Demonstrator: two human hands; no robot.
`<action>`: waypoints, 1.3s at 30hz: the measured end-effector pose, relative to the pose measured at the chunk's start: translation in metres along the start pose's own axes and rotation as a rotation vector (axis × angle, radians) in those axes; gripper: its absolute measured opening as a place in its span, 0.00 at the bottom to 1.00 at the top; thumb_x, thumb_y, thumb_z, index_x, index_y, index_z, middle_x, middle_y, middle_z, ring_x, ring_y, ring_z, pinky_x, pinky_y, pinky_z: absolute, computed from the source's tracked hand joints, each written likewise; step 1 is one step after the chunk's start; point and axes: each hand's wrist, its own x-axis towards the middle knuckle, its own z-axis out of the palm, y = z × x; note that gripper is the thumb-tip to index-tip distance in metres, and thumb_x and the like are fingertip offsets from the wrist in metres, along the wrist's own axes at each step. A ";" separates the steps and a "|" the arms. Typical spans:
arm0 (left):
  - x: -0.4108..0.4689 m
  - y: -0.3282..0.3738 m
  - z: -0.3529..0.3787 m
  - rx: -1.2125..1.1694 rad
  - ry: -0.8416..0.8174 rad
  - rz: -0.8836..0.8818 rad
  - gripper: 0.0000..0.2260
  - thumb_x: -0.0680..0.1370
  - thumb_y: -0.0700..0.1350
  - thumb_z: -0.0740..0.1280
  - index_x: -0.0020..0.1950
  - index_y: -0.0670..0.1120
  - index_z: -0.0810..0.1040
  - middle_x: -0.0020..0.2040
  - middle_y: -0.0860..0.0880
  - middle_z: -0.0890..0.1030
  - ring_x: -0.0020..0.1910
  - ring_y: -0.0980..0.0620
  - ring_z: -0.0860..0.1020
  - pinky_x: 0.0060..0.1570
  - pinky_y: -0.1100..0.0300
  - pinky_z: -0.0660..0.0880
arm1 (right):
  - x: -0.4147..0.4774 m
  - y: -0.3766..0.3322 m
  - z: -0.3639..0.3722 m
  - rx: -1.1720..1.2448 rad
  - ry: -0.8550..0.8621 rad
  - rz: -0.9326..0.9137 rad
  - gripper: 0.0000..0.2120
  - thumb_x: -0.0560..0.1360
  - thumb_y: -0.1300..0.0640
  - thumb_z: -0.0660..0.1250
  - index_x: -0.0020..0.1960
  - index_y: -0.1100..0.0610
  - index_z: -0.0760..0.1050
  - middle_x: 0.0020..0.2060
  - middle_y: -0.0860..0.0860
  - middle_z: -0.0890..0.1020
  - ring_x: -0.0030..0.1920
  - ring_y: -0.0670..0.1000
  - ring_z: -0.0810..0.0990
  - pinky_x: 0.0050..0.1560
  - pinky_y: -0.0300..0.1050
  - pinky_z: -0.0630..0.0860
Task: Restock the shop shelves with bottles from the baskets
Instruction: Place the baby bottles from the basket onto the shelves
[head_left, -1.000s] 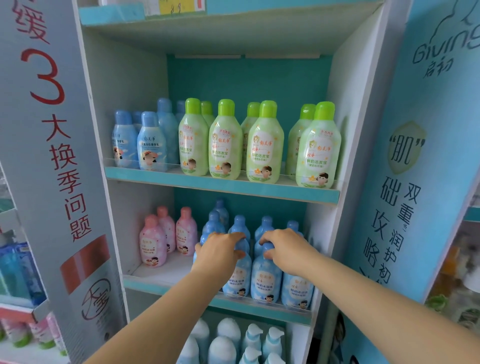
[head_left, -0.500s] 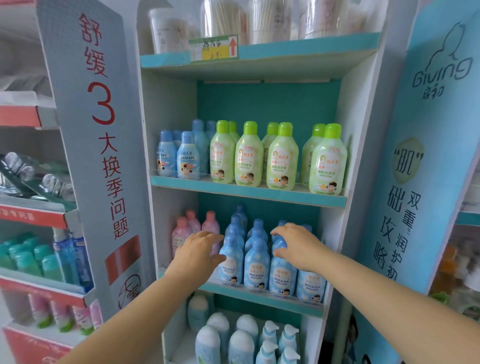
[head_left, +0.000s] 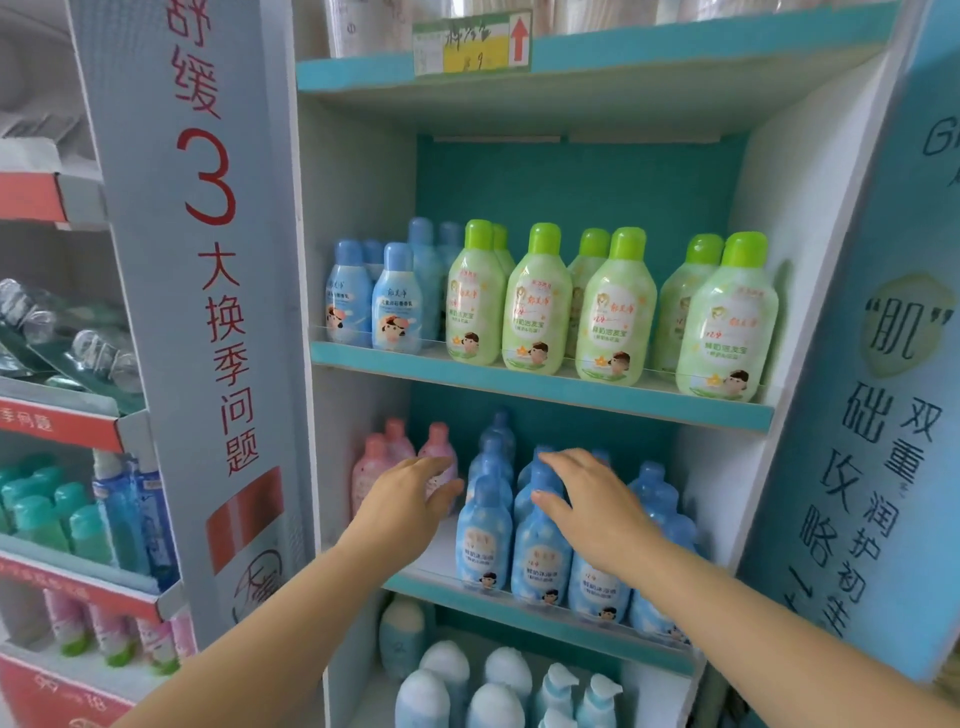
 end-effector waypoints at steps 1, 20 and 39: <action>0.002 -0.001 0.008 -0.028 -0.020 0.004 0.19 0.79 0.53 0.60 0.69 0.48 0.70 0.65 0.47 0.76 0.61 0.48 0.74 0.58 0.59 0.67 | -0.003 0.002 0.005 -0.011 0.017 -0.020 0.24 0.80 0.49 0.58 0.74 0.53 0.61 0.70 0.46 0.65 0.70 0.49 0.64 0.68 0.44 0.63; -0.029 -0.039 0.042 -0.109 -0.012 0.001 0.22 0.76 0.51 0.66 0.69 0.46 0.69 0.63 0.47 0.76 0.57 0.49 0.77 0.57 0.58 0.70 | -0.037 -0.021 0.052 -0.029 0.276 -0.305 0.18 0.71 0.66 0.65 0.61 0.61 0.76 0.60 0.56 0.76 0.61 0.55 0.72 0.61 0.43 0.67; -0.229 -0.255 0.110 0.159 -0.659 -0.415 0.16 0.77 0.50 0.65 0.63 0.48 0.75 0.58 0.49 0.79 0.52 0.51 0.76 0.56 0.59 0.71 | -0.141 -0.047 0.325 0.137 -0.642 -0.134 0.24 0.77 0.59 0.61 0.72 0.56 0.63 0.67 0.51 0.67 0.67 0.53 0.67 0.66 0.46 0.66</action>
